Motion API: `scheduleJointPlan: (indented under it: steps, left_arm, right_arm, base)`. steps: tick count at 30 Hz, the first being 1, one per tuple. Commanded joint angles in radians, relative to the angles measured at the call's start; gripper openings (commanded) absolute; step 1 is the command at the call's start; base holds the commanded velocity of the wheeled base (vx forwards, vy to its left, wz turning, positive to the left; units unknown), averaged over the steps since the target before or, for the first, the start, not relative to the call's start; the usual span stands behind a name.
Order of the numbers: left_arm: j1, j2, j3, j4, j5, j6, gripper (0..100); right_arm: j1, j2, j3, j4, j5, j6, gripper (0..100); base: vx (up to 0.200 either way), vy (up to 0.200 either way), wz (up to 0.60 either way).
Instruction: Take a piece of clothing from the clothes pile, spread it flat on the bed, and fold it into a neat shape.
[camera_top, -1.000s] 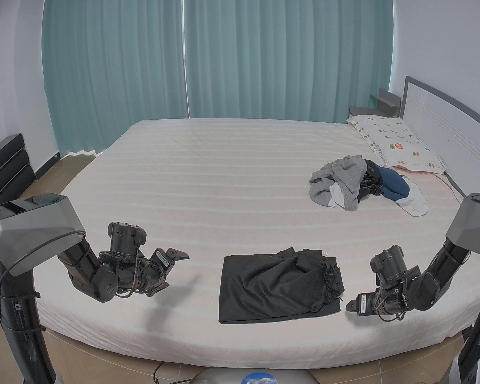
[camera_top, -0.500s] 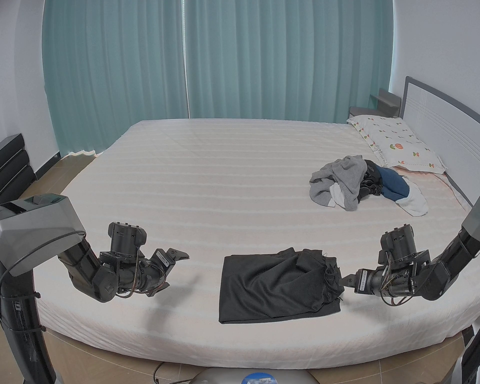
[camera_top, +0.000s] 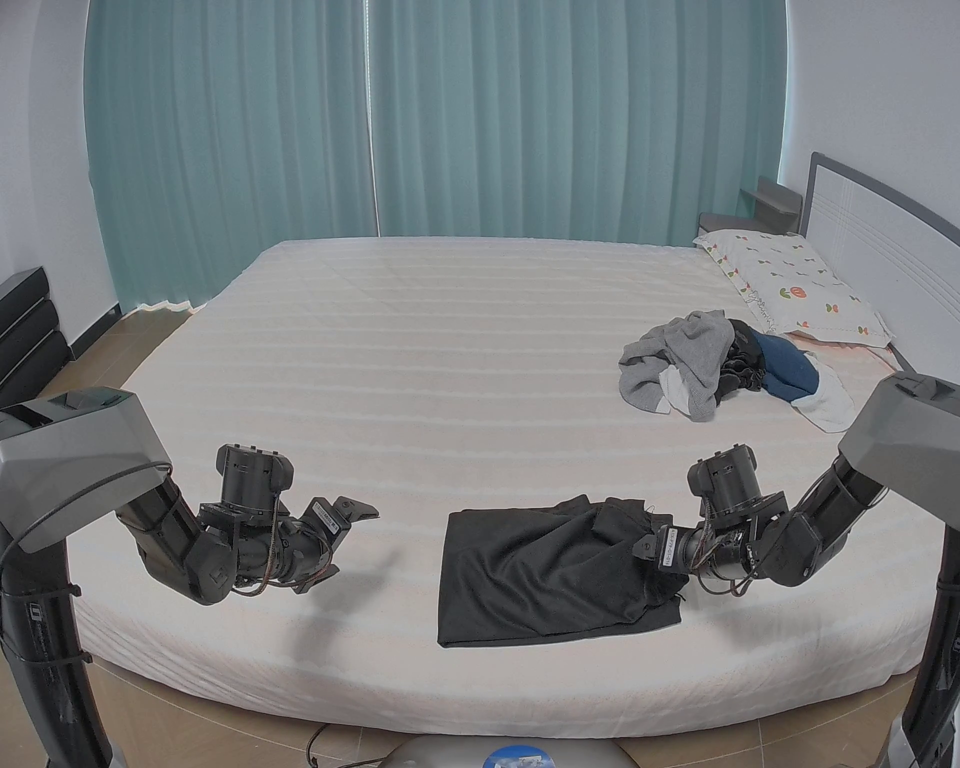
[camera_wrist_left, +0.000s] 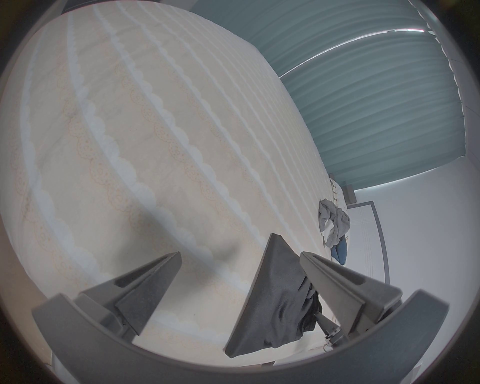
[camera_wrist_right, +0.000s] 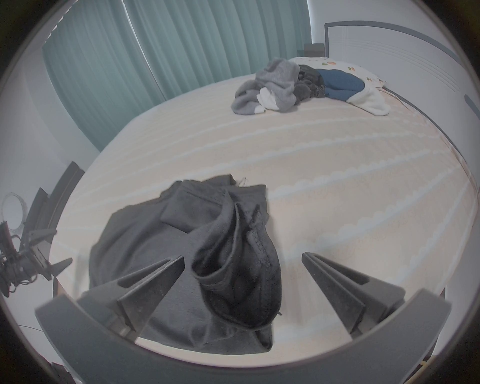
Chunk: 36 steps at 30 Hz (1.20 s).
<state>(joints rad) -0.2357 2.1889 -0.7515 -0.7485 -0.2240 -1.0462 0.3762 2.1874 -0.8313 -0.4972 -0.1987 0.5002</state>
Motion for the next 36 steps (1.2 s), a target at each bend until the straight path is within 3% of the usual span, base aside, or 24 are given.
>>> scheduleJointPlan:
  steps: [1, 10, 18, 24, 28, 36]
  left_arm:
    - [0.0, 0.002, 0.0, 0.0, 0.0, 0.0, 100]
    - [0.0, 0.002, 0.0, 0.0, 0.0, -0.002, 100]
    - [0.0, 0.002, 0.0, -0.002, 0.0, -0.002, 100]
    - [0.0, 0.002, 0.0, -0.002, 0.0, -0.002, 100]
    - [-0.002, 0.002, 0.0, -0.002, 0.005, 0.0, 100]
    - [-0.002, -0.003, -0.003, 0.001, 0.006, -0.009, 100]
  right_arm:
    - [-0.025, 0.003, 0.044, 0.009, -0.002, -0.008, 100]
    - [-0.085, -0.14, 0.231, 0.005, 0.01, -0.08, 100]
    - [-0.132, -0.176, 0.297, -0.004, 0.021, -0.117, 100]
    - [-0.123, -0.244, 0.261, -0.004, 0.117, -0.088, 100]
    - [-0.122, -0.25, 0.233, -0.006, 0.14, -0.072, 100]
    - [-0.122, -0.161, 0.054, -0.006, 0.335, 0.06, 100]
  base:
    - [0.0, 0.0, 0.0]
    - [0.0, 0.0, 0.0]
    - [0.0, 0.0, 0.0]
    - [0.0, 0.0, 0.0]
    - [0.0, 0.0, 0.0]
    - [0.0, 0.0, 0.0]
